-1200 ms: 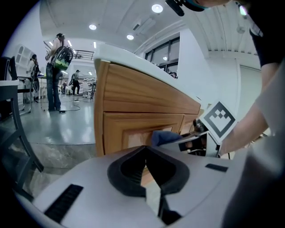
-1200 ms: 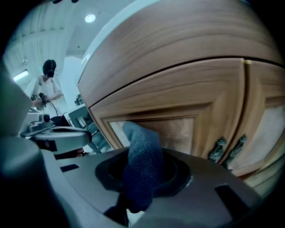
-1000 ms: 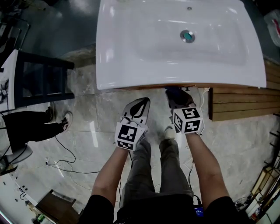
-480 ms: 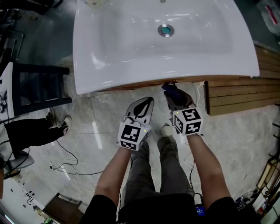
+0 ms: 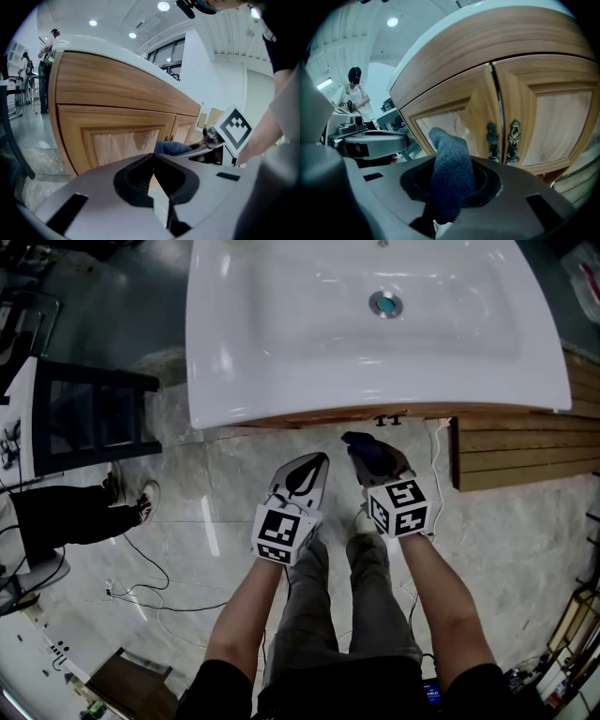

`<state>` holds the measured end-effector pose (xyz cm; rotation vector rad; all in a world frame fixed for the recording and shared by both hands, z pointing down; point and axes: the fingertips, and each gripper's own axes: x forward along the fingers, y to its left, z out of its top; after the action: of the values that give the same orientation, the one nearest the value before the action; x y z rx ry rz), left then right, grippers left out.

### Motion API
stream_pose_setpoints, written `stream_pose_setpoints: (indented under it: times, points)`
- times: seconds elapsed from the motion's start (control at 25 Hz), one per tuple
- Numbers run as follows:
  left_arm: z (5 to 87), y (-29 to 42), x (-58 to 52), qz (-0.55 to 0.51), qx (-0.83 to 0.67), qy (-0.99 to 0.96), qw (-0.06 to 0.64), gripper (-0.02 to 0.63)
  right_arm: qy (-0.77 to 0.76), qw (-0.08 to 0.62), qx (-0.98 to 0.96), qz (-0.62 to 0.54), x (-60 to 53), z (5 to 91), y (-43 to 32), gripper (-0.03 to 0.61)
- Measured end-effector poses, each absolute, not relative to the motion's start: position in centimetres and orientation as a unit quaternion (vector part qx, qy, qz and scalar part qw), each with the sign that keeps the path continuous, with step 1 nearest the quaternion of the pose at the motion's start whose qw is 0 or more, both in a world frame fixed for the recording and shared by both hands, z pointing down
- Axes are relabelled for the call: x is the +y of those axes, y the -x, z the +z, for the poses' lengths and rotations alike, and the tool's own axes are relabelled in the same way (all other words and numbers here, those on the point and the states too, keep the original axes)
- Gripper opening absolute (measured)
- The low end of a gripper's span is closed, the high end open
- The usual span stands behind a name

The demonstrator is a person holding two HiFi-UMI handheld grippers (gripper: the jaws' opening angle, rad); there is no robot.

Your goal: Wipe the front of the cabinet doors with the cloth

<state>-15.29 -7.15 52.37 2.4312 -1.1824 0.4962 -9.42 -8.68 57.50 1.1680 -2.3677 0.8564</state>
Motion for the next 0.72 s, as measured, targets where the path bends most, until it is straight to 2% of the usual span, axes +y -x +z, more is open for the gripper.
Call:
stream_pose_setpoints:
  times: [0.72]
  points:
    - [55.5, 29.5, -6.1, 0.190, -0.475, -0.829, 0.225, 0.008, -0.346, 0.213, -0.863, 0.301, -9.2, 60.7, 24.8, 0.109]
